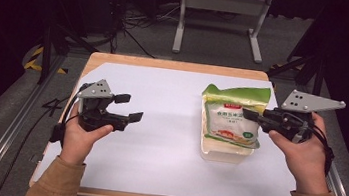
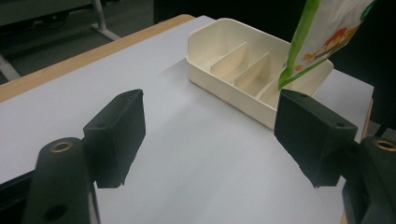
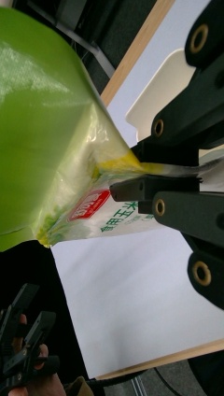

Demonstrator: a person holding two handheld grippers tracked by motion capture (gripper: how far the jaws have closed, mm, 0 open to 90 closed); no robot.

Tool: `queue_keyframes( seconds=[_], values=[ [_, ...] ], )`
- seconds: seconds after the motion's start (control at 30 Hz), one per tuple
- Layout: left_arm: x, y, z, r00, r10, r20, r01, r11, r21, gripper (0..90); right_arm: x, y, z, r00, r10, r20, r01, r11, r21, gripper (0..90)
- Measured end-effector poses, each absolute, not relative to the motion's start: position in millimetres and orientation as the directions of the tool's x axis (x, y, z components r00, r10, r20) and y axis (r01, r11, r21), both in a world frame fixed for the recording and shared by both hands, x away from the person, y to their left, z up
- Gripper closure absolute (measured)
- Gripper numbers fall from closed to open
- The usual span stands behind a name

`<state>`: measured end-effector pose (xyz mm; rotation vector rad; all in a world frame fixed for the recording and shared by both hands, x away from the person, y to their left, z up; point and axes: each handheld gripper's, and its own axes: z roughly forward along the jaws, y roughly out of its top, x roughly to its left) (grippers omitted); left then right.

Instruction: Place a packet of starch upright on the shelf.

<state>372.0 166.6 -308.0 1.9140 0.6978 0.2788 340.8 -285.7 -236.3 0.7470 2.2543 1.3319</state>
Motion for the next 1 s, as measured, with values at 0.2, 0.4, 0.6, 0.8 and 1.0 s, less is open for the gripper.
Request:
queue_keyframes(
  seconds=[0.2,0.4,0.6,0.8,1.0],
  values=[
    [372,165,-308,0.820,0.565,-0.091,0.317,-0.317,0.894,25.8,345,-285,-244,-0.784,0.617,-0.070,0.252,0.419,0.872,86.1],
    [372,165,-309,0.824,0.559,-0.091,0.319,-0.325,0.890,25.6,353,-283,-257,-0.797,0.602,-0.053,0.258,0.419,0.871,86.1],
    [372,164,-309,0.827,0.554,-0.092,0.319,-0.329,0.889,24.8,356,-283,-264,-0.807,0.590,-0.034,0.257,0.402,0.879,86.1],
    [373,163,-310,0.825,0.557,-0.090,0.319,-0.330,0.889,24.9,361,-281,-273,-0.811,0.585,-0.019,0.249,0.374,0.893,86.2],
    [373,165,-311,0.824,0.559,-0.095,0.323,-0.325,0.889,24.9,367,-284,-289,-0.806,0.592,0.029,0.285,0.344,0.895,86.2]
  ],
)
